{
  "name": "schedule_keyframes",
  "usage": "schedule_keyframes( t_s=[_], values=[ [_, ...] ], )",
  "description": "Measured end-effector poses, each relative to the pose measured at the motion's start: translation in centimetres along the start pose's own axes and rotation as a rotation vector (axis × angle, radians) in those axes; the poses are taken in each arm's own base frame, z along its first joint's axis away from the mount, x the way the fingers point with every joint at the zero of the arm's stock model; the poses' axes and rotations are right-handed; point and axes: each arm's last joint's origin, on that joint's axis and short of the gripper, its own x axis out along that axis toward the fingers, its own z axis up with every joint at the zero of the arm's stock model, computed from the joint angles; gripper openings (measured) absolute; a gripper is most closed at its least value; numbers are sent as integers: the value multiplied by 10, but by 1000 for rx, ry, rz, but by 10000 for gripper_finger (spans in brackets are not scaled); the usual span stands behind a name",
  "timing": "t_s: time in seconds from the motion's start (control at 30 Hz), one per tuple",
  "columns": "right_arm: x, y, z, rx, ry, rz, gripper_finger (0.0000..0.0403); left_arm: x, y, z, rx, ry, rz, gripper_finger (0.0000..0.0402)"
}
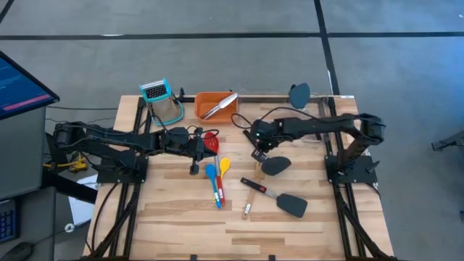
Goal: Pick & Place Kitchen Items
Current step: Put the black spatula into the right transparent bin
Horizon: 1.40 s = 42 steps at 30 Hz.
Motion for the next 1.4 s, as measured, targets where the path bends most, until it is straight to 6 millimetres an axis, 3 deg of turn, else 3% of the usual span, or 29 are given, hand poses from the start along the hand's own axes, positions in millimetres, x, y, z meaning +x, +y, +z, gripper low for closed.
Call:
schedule_keyframes(
  t_s=[0.17,0.5,1.03,1.2,1.4],
  values=[
    [17,-9,1,21,49,-34,0,0,0,0,0,0,0,2],
    [18,-10,0,-14,58,-32,10,0,0,0,0,-2,1,2],
    [23,-11,9,25,-12,-20,192,0,0,0,0,-3,1,2],
    [24,-12,9,77,-12,-21,225,0,0,0,1,-4,1,2],
    [30,-12,8,101,0,-24,234,0,0,0,1,-5,1,2]
  ],
)
